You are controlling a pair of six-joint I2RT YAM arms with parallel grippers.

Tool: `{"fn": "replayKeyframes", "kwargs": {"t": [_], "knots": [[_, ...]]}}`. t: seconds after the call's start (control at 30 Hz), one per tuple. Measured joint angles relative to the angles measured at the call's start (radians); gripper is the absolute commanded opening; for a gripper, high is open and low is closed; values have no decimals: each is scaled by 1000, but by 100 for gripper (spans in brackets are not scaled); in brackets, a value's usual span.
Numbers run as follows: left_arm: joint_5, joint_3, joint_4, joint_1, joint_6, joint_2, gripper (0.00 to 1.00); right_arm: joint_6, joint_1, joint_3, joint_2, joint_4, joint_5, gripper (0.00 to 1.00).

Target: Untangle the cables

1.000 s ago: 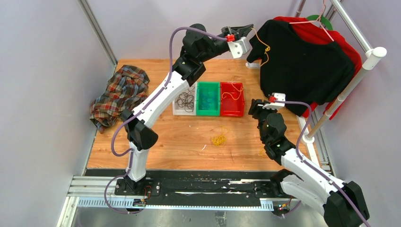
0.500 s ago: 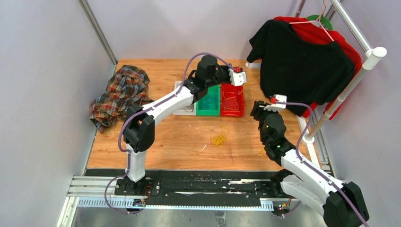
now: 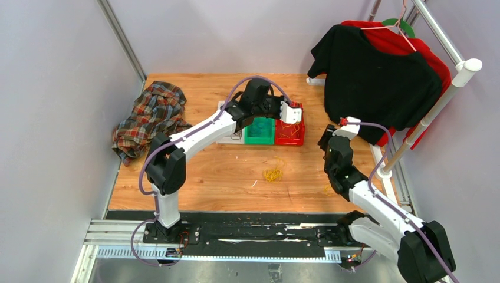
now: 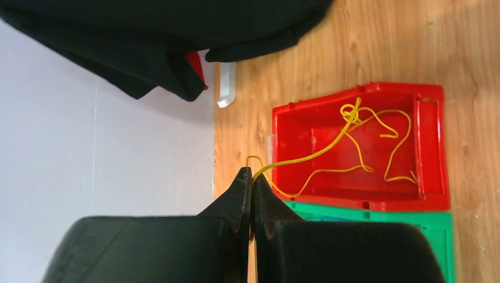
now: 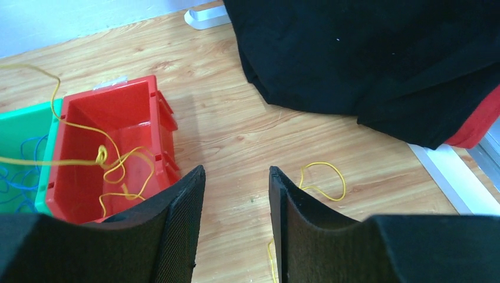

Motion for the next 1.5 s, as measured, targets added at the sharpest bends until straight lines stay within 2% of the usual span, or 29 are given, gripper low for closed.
{"fn": "replayKeyframes", "kwargs": {"t": [0.13, 0.43, 0.6, 0.77, 0.8, 0.83, 0.87, 0.93, 1.1, 1.2, 1.23, 1.5], "knots": [[-13, 12, -55, -12, 70, 29, 0, 19, -28, 10, 0, -18, 7, 44], [-75, 220, -153, -24, 178, 291, 0, 46, -55, 10, -1, -36, 19, 43], [-50, 325, -283, -24, 148, 377, 0, 52, -61, 10, -2, -61, 27, 42], [-15, 349, -417, -30, 109, 389, 1, 58, -61, 11, 3, -90, 34, 43], [-13, 348, -436, -32, 104, 389, 8, 62, -61, 11, 8, -96, 34, 44], [-13, 346, -453, -34, 97, 389, 20, 67, -61, 11, 15, -104, 34, 45], [-13, 345, -469, -37, 87, 390, 27, 70, -62, 14, 24, -116, 34, 47], [-17, 357, -502, -40, 72, 397, 36, 78, -64, 20, 46, -142, 34, 52], [-34, 525, -604, -42, 26, 461, 66, 98, -66, 38, 125, -208, 34, 60], [-39, 571, -647, -41, 1, 447, 96, 109, -66, 56, 190, -237, 36, 63], [-41, 574, -660, -41, -5, 436, 99, 114, -66, 61, 208, -248, 38, 64], [-97, 554, -836, -41, -79, 262, 98, 123, -101, 190, 341, -375, 16, 66]]}}
